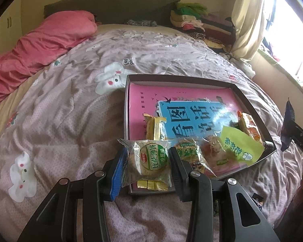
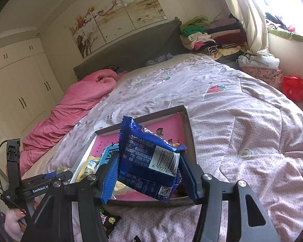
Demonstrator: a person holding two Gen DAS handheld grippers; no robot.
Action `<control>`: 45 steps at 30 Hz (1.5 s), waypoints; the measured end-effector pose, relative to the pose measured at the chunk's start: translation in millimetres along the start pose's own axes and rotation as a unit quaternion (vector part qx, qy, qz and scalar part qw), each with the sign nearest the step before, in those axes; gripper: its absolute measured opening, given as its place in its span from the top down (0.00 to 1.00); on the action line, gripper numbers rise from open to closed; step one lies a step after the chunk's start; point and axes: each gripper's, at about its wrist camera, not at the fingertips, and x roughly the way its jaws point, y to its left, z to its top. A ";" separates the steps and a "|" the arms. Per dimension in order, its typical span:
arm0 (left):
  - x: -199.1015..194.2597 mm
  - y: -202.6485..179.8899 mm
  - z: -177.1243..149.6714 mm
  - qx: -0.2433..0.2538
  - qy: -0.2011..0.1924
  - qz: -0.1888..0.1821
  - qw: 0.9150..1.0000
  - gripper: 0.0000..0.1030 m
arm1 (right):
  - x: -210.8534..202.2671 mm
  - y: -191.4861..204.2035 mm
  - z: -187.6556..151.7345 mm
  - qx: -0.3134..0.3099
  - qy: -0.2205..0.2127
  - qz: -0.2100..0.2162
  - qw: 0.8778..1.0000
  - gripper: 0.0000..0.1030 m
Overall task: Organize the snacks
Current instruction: 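Carry the round cake into the tray with the left tool while the right tool carries the blue packet, then open the left tool to release the round cake while the right tool releases the blue packet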
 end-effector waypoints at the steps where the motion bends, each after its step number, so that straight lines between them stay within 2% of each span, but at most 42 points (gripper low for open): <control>1: 1.5 -0.3 -0.3 0.001 0.001 0.000 1.000 0.58 | 0.8 0.1 0.2 0.000 0.001 -0.001 1.000 0.45; 12: 11.9 -7.2 -4.0 0.015 0.015 0.001 1.000 0.58 | 15.8 6.1 -1.8 -0.017 0.010 -0.015 1.000 0.45; 21: 14.6 -8.5 -3.8 0.015 0.017 -0.001 1.000 0.58 | 33.2 25.0 -12.4 -0.079 0.029 -0.031 0.996 0.45; 31: 19.8 -8.3 -3.5 0.013 0.021 0.000 1.000 0.58 | 47.2 50.6 -30.2 -0.167 0.033 -0.056 0.984 0.45; 45: 22.1 -8.3 -3.0 0.009 0.023 -0.001 1.000 0.58 | 56.2 51.0 -35.9 -0.162 0.056 -0.027 0.985 0.43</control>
